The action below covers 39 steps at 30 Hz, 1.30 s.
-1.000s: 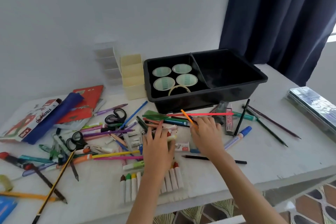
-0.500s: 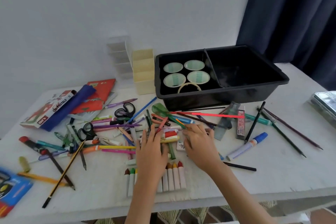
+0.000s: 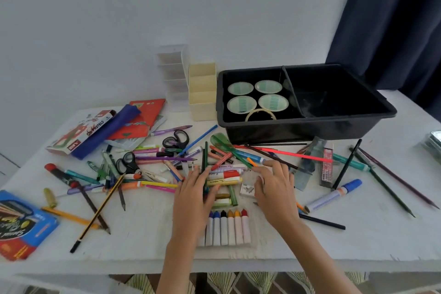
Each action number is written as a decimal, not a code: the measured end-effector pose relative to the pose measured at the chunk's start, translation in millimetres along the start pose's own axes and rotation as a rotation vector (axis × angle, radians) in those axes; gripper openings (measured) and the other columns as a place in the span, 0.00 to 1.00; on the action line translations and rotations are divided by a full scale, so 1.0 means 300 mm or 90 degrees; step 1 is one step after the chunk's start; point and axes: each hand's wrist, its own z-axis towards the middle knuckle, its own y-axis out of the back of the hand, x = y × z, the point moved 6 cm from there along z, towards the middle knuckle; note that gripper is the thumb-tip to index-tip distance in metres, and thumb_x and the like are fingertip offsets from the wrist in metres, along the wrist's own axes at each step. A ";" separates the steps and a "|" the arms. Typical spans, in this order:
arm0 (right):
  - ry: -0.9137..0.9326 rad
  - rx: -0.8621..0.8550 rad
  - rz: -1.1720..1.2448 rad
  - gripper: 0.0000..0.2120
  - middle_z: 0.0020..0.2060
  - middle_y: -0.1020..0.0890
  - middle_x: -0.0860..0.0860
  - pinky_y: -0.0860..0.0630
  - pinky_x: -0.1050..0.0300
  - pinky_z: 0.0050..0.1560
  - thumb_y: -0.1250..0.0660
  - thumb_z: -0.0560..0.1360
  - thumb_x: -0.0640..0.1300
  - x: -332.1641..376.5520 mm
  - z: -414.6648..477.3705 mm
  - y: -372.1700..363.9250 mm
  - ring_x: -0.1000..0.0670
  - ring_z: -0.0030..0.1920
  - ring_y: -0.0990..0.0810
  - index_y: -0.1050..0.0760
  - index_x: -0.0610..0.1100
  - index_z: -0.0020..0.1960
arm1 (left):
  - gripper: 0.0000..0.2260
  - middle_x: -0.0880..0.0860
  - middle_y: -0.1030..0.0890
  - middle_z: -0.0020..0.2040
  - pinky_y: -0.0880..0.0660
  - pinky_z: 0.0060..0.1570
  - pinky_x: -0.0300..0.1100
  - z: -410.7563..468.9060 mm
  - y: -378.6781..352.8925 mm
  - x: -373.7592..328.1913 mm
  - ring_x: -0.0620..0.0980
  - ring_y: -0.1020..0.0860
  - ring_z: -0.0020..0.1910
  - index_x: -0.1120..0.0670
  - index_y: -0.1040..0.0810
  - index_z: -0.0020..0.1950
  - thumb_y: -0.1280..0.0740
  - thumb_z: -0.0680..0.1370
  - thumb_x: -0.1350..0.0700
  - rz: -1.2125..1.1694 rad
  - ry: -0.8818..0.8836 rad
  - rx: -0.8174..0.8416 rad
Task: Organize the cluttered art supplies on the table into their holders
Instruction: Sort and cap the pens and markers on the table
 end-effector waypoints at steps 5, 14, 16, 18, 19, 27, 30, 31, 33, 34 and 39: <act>0.042 -0.034 0.173 0.09 0.51 0.24 0.52 0.30 0.56 0.57 0.37 0.75 0.36 0.108 -0.059 -0.005 0.51 0.55 0.28 0.22 0.44 0.52 | 0.18 0.47 0.33 0.71 0.41 0.70 0.39 -0.059 0.063 0.012 0.43 0.39 0.71 0.51 0.30 0.69 0.40 0.80 0.50 -0.106 0.003 -0.101; -0.034 -0.130 0.212 0.14 0.47 0.23 0.50 0.27 0.51 0.50 0.35 0.70 0.29 0.182 -0.221 -0.032 0.51 0.50 0.30 0.21 0.42 0.50 | 0.11 0.47 0.24 0.55 0.31 0.55 0.40 -0.232 0.137 0.142 0.43 0.30 0.57 0.56 0.23 0.59 0.37 0.78 0.61 -0.187 0.090 -0.307; -0.091 -0.170 0.206 0.14 0.49 0.25 0.48 0.29 0.53 0.51 0.36 0.71 0.29 0.182 -0.259 -0.021 0.50 0.51 0.31 0.23 0.42 0.52 | 0.11 0.47 0.25 0.56 0.33 0.54 0.38 -0.258 0.139 0.178 0.42 0.32 0.58 0.55 0.25 0.60 0.38 0.78 0.61 -0.214 0.137 -0.305; -0.157 -0.187 0.205 0.13 0.52 0.27 0.45 0.31 0.53 0.51 0.36 0.72 0.30 0.182 -0.295 -0.024 0.50 0.53 0.33 0.24 0.41 0.54 | 0.12 0.47 0.26 0.56 0.32 0.53 0.40 -0.279 0.133 0.213 0.44 0.31 0.57 0.54 0.26 0.61 0.38 0.79 0.59 -0.237 0.172 -0.282; -0.184 -0.189 0.205 0.13 0.53 0.28 0.44 0.32 0.54 0.50 0.36 0.72 0.31 0.183 -0.311 -0.028 0.52 0.52 0.35 0.25 0.40 0.56 | 0.12 0.47 0.27 0.55 0.30 0.52 0.41 -0.285 0.128 0.226 0.46 0.30 0.57 0.54 0.26 0.62 0.39 0.79 0.58 -0.251 0.184 -0.262; -0.263 -0.186 0.319 0.15 0.54 0.29 0.48 0.33 0.57 0.49 0.42 0.77 0.32 0.169 -0.366 -0.040 0.50 0.55 0.33 0.27 0.43 0.60 | 0.11 0.50 0.23 0.50 0.23 0.50 0.46 -0.318 0.134 0.271 0.48 0.24 0.50 0.58 0.22 0.59 0.36 0.78 0.61 -0.300 0.173 -0.226; -0.290 -0.212 0.343 0.14 0.53 0.26 0.46 0.31 0.64 0.47 0.42 0.76 0.31 0.152 -0.391 -0.018 0.49 0.53 0.28 0.25 0.42 0.58 | 0.10 0.49 0.21 0.50 0.26 0.44 0.32 -0.332 0.139 0.282 0.42 0.23 0.48 0.57 0.21 0.58 0.35 0.77 0.61 -0.358 0.188 -0.228; -0.295 -0.222 0.340 0.14 0.52 0.26 0.47 0.32 0.67 0.44 0.41 0.76 0.30 0.147 -0.399 -0.010 0.50 0.52 0.28 0.25 0.42 0.57 | 0.10 0.49 0.21 0.49 0.27 0.42 0.29 -0.335 0.138 0.280 0.41 0.23 0.48 0.57 0.21 0.57 0.34 0.77 0.61 -0.371 0.189 -0.228; -0.306 -0.246 0.339 0.14 0.50 0.25 0.48 0.31 0.68 0.41 0.40 0.75 0.29 0.135 -0.415 0.005 0.50 0.50 0.27 0.24 0.42 0.55 | 0.09 0.48 0.20 0.48 0.27 0.41 0.26 -0.338 0.133 0.267 0.41 0.23 0.48 0.57 0.20 0.56 0.33 0.76 0.62 -0.389 0.179 -0.230; -0.312 -0.259 0.341 0.14 0.49 0.25 0.48 0.31 0.68 0.40 0.40 0.75 0.29 0.126 -0.423 0.015 0.50 0.50 0.26 0.23 0.42 0.54 | 0.09 0.48 0.20 0.47 0.28 0.41 0.25 -0.338 0.130 0.254 0.41 0.23 0.47 0.58 0.20 0.55 0.33 0.76 0.62 -0.397 0.171 -0.229; -0.347 -0.333 0.323 0.14 0.47 0.24 0.49 0.32 0.67 0.43 0.40 0.74 0.28 0.039 -0.467 0.080 0.51 0.48 0.26 0.23 0.42 0.52 | 0.08 0.47 0.20 0.45 0.28 0.41 0.24 -0.322 0.087 0.154 0.43 0.22 0.46 0.58 0.20 0.54 0.33 0.76 0.63 -0.412 0.107 -0.192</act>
